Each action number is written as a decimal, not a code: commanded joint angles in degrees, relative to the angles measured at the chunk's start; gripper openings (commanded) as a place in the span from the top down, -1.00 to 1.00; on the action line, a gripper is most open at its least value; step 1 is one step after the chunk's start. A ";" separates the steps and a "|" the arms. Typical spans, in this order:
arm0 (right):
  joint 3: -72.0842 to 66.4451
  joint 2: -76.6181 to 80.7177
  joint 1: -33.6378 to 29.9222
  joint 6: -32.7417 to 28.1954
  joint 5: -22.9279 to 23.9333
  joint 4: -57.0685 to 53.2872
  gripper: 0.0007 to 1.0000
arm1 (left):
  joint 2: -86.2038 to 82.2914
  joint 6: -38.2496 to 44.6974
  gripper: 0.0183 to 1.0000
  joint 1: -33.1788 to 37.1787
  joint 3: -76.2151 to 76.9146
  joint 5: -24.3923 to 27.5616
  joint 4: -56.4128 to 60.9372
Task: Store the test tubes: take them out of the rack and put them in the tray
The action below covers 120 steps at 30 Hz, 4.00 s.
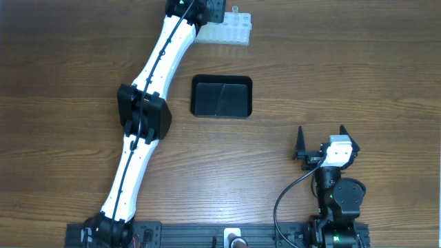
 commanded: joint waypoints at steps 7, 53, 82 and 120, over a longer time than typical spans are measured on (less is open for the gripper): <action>-0.31 -0.39 -0.11 0.37 -0.68 -0.11 -0.99 | 1.16 0.81 0.05 0.04 0.83 0.39 0.22; -0.31 -0.39 -0.11 0.35 -0.68 -0.11 -0.99 | -9.84 0.85 0.96 -0.85 0.85 -0.76 -1.53; -0.31 -0.39 -0.11 0.35 -0.68 -0.11 -0.99 | -20.68 -8.70 0.96 -0.92 0.85 15.69 -43.98; -0.31 -0.39 -0.11 0.35 -0.68 -0.11 -0.99 | -0.68 -8.24 0.96 -3.82 0.85 16.65 -44.50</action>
